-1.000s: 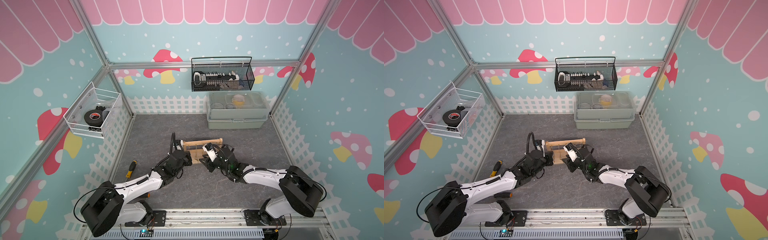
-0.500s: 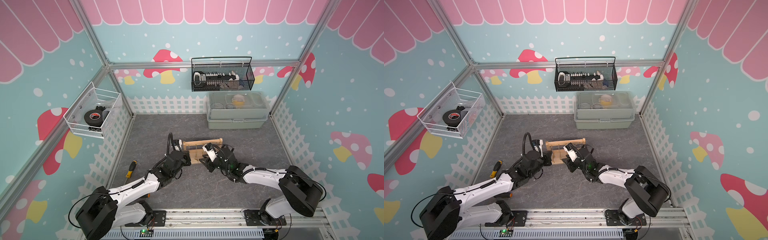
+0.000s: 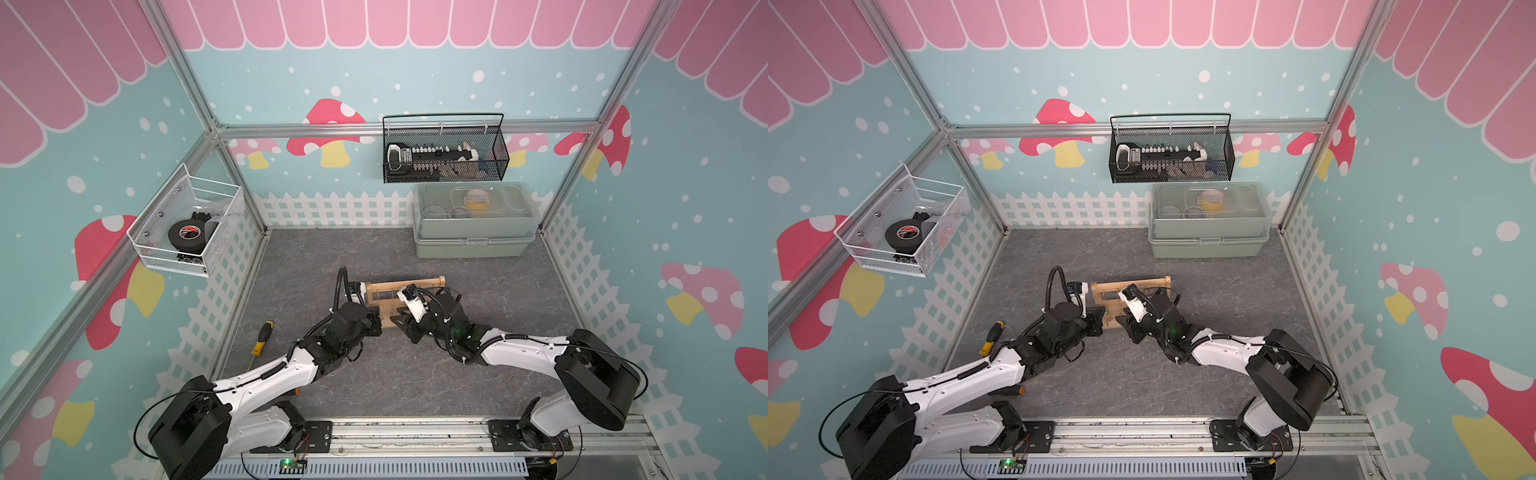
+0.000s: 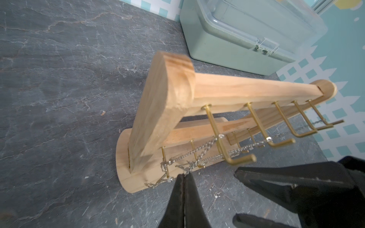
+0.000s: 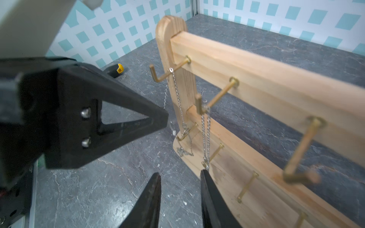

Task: Hang the necklace on the jewelry display stand
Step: Adjust the necklace on the stand.

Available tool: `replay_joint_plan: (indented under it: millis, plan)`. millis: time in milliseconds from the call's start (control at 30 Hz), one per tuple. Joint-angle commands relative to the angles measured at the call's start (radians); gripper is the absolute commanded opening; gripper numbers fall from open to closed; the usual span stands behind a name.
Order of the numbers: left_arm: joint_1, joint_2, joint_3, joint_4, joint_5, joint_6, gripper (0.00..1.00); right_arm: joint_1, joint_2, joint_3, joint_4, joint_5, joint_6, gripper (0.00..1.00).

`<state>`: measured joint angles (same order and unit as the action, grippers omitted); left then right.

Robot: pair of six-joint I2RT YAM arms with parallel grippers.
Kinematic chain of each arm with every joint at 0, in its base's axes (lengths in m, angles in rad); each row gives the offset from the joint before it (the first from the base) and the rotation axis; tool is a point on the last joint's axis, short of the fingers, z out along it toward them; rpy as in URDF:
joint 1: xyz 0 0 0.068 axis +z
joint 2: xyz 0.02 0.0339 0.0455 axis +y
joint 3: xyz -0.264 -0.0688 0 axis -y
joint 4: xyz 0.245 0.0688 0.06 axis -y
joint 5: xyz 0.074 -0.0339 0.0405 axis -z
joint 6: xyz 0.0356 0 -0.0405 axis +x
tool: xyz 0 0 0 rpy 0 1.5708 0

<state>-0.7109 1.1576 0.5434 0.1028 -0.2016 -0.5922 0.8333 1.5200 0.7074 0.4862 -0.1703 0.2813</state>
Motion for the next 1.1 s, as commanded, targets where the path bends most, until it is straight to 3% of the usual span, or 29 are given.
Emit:
replay_joint_plan:
  millis: [0,367,933,1067]
  plan:
    - [0.002,-0.045,-0.008,-0.044,0.003,0.035,0.0,0.018,0.028,0.018,0.054,0.025,0.015,0.34]
    - [0.027,-0.041,-0.016,-0.032,0.015,0.043,0.0,0.064,0.097,0.063,0.094,0.067,0.026,0.29]
    - [0.047,-0.03,-0.019,-0.006,0.052,0.043,0.0,0.064,0.195,0.107,0.206,0.176,0.066,0.28]
    - [0.049,-0.021,-0.019,0.0,0.056,0.043,0.0,0.065,0.214,0.122,0.219,0.155,0.065,0.28]
